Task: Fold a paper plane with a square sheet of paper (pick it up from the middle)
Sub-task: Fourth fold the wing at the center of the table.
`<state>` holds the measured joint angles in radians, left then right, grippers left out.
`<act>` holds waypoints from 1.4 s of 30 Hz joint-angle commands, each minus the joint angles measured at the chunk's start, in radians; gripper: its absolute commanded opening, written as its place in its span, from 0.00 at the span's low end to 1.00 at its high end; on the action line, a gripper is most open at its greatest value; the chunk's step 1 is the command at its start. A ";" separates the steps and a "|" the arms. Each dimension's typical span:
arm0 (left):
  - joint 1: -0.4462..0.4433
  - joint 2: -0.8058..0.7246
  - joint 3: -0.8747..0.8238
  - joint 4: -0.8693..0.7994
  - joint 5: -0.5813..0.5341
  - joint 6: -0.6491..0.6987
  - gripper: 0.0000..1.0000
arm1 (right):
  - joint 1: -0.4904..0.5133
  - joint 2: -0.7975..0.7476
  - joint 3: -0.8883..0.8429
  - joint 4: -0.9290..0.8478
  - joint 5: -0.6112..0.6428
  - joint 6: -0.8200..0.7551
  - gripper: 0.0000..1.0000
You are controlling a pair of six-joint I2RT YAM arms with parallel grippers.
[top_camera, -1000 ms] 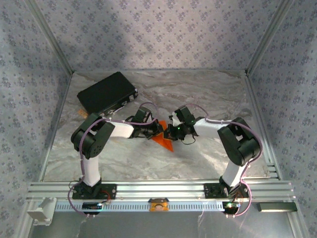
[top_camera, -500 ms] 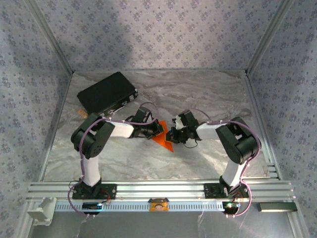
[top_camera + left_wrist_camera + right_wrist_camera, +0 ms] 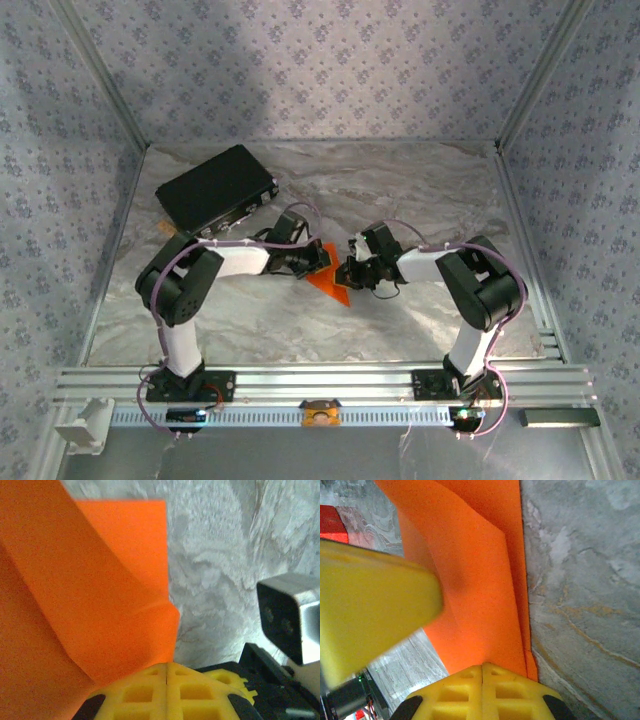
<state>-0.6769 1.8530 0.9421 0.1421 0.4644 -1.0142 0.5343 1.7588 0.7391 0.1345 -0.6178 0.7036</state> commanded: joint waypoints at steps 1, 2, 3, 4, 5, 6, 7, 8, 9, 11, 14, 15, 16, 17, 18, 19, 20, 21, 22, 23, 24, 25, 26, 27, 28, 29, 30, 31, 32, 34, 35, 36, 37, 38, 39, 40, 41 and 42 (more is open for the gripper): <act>-0.013 0.048 0.027 -0.047 0.020 -0.001 0.00 | -0.008 0.016 -0.044 -0.107 0.058 0.007 0.02; -0.011 0.058 0.030 -0.064 0.004 0.000 0.00 | -0.008 0.016 -0.043 -0.107 0.057 0.007 0.02; -0.010 0.067 0.032 -0.079 -0.009 0.003 0.00 | -0.008 0.016 -0.041 -0.107 0.058 0.007 0.02; -0.006 0.079 0.033 -0.087 -0.024 0.005 0.00 | -0.009 0.016 -0.041 -0.107 0.056 0.005 0.02; 0.002 0.093 0.035 -0.091 -0.030 0.002 0.00 | -0.009 0.016 -0.042 -0.109 0.056 0.004 0.01; 0.009 0.101 0.032 -0.081 -0.030 -0.003 0.00 | -0.008 0.018 -0.043 -0.112 0.058 0.004 0.01; 0.021 0.106 0.032 -0.076 -0.035 -0.003 0.00 | -0.009 0.018 -0.043 -0.114 0.059 0.002 0.01; 0.031 0.106 0.036 -0.084 -0.044 -0.002 0.00 | -0.009 0.018 -0.043 -0.120 0.062 0.001 0.01; 0.042 0.104 0.039 -0.089 -0.047 0.004 0.00 | -0.008 0.018 -0.043 -0.125 0.065 -0.002 0.01; 0.059 0.104 0.053 -0.105 -0.049 0.017 0.00 | -0.008 0.016 -0.045 -0.126 0.063 -0.004 0.01; 0.083 0.107 0.089 -0.151 -0.049 0.052 0.00 | -0.008 0.012 -0.045 -0.127 0.063 -0.005 0.00; 0.091 0.107 0.094 -0.156 -0.049 0.062 0.00 | -0.007 0.012 -0.045 -0.127 0.063 -0.007 0.00; 0.098 0.107 0.099 -0.162 -0.048 0.068 0.00 | -0.007 0.011 -0.045 -0.128 0.063 -0.008 0.00; 0.106 0.109 0.105 -0.170 -0.049 0.074 0.00 | -0.007 0.012 -0.046 -0.128 0.063 -0.009 0.00; 0.115 0.112 0.108 -0.172 -0.049 0.081 0.00 | -0.007 0.011 -0.046 -0.127 0.063 -0.010 0.00; 0.125 0.113 0.112 -0.173 -0.048 0.085 0.00 | -0.007 0.013 -0.047 -0.128 0.062 -0.010 0.00; 0.132 0.118 0.115 -0.173 -0.047 0.090 0.00 | -0.007 0.013 -0.046 -0.127 0.060 -0.011 0.00; 0.141 0.126 0.124 -0.175 -0.043 0.096 0.00 | -0.007 0.015 -0.046 -0.128 0.058 -0.012 0.00; 0.149 0.133 0.134 -0.185 -0.040 0.102 0.00 | -0.007 0.015 -0.047 -0.127 0.058 -0.011 0.00; 0.156 0.139 0.143 -0.197 -0.039 0.111 0.00 | -0.007 0.016 -0.047 -0.128 0.056 -0.012 0.00; 0.166 0.143 0.150 -0.207 -0.041 0.118 0.00 | -0.007 0.016 -0.045 -0.128 0.054 -0.013 0.00; 0.174 0.143 0.155 -0.214 -0.041 0.123 0.00 | -0.007 0.015 -0.046 -0.130 0.052 -0.014 0.00; 0.183 0.144 0.159 -0.219 -0.042 0.127 0.00 | -0.007 0.013 -0.047 -0.131 0.053 -0.014 0.00; 0.192 0.143 0.161 -0.225 -0.043 0.132 0.00 | -0.007 0.012 -0.047 -0.130 0.054 -0.014 0.00; 0.198 0.144 0.165 -0.230 -0.041 0.135 0.00 | -0.008 0.013 -0.047 -0.131 0.052 -0.016 0.00; 0.207 0.144 0.171 -0.238 -0.041 0.140 0.00 | -0.007 0.013 -0.048 -0.132 0.052 -0.016 0.00; 0.214 0.146 0.180 -0.249 -0.044 0.146 0.00 | -0.007 0.013 -0.048 -0.133 0.051 -0.018 0.00; 0.220 0.149 0.190 -0.259 -0.052 0.151 0.00 | -0.007 0.013 -0.049 -0.132 0.052 -0.018 0.00; 0.222 0.155 0.203 -0.271 -0.057 0.157 0.00 | -0.007 0.013 -0.050 -0.133 0.050 -0.020 0.00; 0.229 0.173 0.243 -0.307 -0.061 0.171 0.00 | -0.007 0.015 -0.049 -0.136 0.046 -0.028 0.00; 0.230 0.179 0.259 -0.316 -0.061 0.173 0.00 | -0.008 0.015 -0.050 -0.138 0.044 -0.031 0.00; 0.232 0.182 0.270 -0.323 -0.065 0.175 0.00 | -0.007 0.013 -0.049 -0.141 0.044 -0.033 0.00; 0.234 0.184 0.280 -0.337 -0.072 0.177 0.00 | -0.008 0.012 -0.050 -0.141 0.044 -0.035 0.00; 0.235 0.182 0.289 -0.345 -0.079 0.178 0.00 | -0.009 0.012 -0.051 -0.141 0.044 -0.036 0.00; 0.237 0.179 0.290 -0.345 -0.080 0.174 0.00 | -0.008 0.011 -0.052 -0.142 0.044 -0.036 0.00; 0.237 0.175 0.289 -0.343 -0.080 0.171 0.00 | -0.009 0.010 -0.052 -0.141 0.044 -0.036 0.00; 0.235 0.166 0.286 -0.346 -0.086 0.170 0.00 | -0.008 0.010 -0.051 -0.141 0.043 -0.038 0.00; 0.236 0.156 0.284 -0.347 -0.095 0.171 0.00 | -0.008 0.010 -0.051 -0.142 0.043 -0.039 0.00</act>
<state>-0.4618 2.0121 1.2137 -0.1585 0.4675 -0.8635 0.5312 1.7557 0.7353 0.1360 -0.6174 0.6884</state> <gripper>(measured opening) 0.043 0.062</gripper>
